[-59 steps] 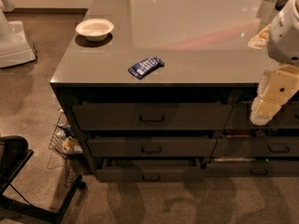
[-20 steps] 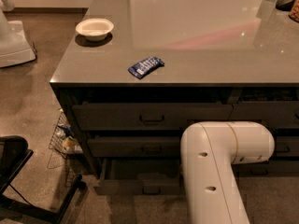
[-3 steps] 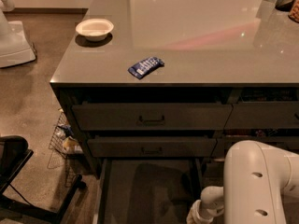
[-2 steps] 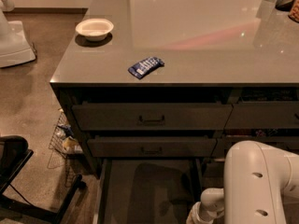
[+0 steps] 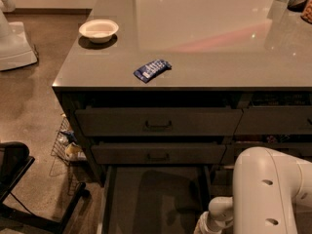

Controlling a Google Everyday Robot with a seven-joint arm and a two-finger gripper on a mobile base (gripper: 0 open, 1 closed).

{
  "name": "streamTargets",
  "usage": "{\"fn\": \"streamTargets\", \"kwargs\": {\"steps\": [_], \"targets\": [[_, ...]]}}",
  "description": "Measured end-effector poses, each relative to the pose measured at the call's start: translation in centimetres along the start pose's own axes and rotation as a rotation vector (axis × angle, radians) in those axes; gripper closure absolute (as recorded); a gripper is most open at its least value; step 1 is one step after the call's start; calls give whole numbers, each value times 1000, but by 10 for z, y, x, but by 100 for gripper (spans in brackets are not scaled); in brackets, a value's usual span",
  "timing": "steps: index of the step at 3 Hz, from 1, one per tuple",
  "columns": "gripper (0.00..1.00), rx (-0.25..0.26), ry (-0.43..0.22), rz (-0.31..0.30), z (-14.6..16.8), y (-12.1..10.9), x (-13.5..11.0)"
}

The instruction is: Open bottom drawer

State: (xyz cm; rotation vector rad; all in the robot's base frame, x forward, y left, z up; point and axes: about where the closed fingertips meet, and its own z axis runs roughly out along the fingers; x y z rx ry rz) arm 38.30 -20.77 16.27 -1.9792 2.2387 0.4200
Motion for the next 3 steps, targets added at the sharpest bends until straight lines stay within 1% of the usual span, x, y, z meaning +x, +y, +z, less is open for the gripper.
{"fn": "streamTargets", "kwargs": {"steps": [1,2,3], "targets": [[5,-4,-1,0,2,2,0],[0,-6,-1,0,2,3,0],[0,-6,-1,0,2,3,0]]}}
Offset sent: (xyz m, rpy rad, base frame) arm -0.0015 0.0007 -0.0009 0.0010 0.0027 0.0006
